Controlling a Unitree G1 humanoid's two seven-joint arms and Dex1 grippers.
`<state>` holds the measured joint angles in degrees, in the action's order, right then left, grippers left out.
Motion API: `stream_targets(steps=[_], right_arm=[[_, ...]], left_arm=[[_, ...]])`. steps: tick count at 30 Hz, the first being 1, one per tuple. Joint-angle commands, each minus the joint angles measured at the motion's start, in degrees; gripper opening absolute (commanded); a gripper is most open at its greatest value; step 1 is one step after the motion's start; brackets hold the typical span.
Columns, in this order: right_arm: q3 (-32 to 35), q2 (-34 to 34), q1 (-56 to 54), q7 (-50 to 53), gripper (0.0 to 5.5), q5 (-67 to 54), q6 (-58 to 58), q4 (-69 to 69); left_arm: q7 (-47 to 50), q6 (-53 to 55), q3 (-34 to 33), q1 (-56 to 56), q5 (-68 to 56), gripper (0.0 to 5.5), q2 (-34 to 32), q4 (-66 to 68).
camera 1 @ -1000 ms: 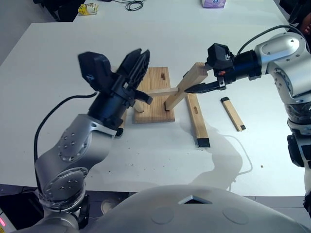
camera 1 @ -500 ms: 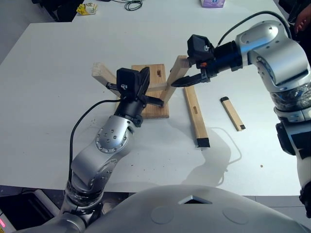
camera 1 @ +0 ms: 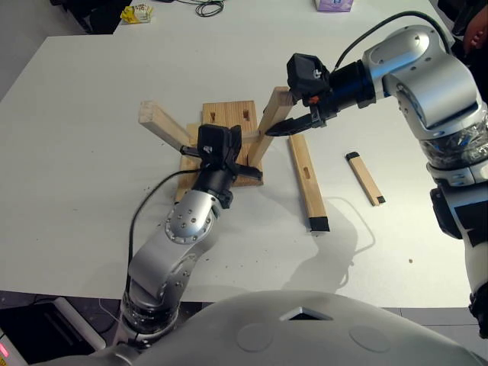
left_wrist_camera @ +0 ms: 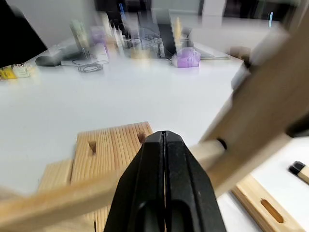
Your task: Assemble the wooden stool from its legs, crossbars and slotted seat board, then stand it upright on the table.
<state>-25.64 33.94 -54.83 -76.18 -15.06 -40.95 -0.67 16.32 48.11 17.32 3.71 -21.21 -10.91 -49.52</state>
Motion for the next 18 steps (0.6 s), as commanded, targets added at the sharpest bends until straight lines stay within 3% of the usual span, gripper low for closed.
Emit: stream_targets(steps=[1, 15, 18], right_arm=[[-2.0, -2.0, -1.3, -0.8, 2.02, 0.6, -0.6, -1.3], [-6.1, -5.4, -5.5, -5.4, 2.02, 1.1, -0.5, -1.1], [-4.8, -4.0, -3.2, -4.3, 2.02, 0.6, -1.9, 0.1]], left_arm=[[-1.8, 3.9, 0.6, 1.8, 0.7, 0.0, 0.3, 2.8], [-4.5, -1.4, 1.4, 1.3, 6.0, 0.0, 4.7, 3.9], [-6.9, -5.8, -2.8, -2.3, 4.3, 0.0, 5.9, 0.1]])
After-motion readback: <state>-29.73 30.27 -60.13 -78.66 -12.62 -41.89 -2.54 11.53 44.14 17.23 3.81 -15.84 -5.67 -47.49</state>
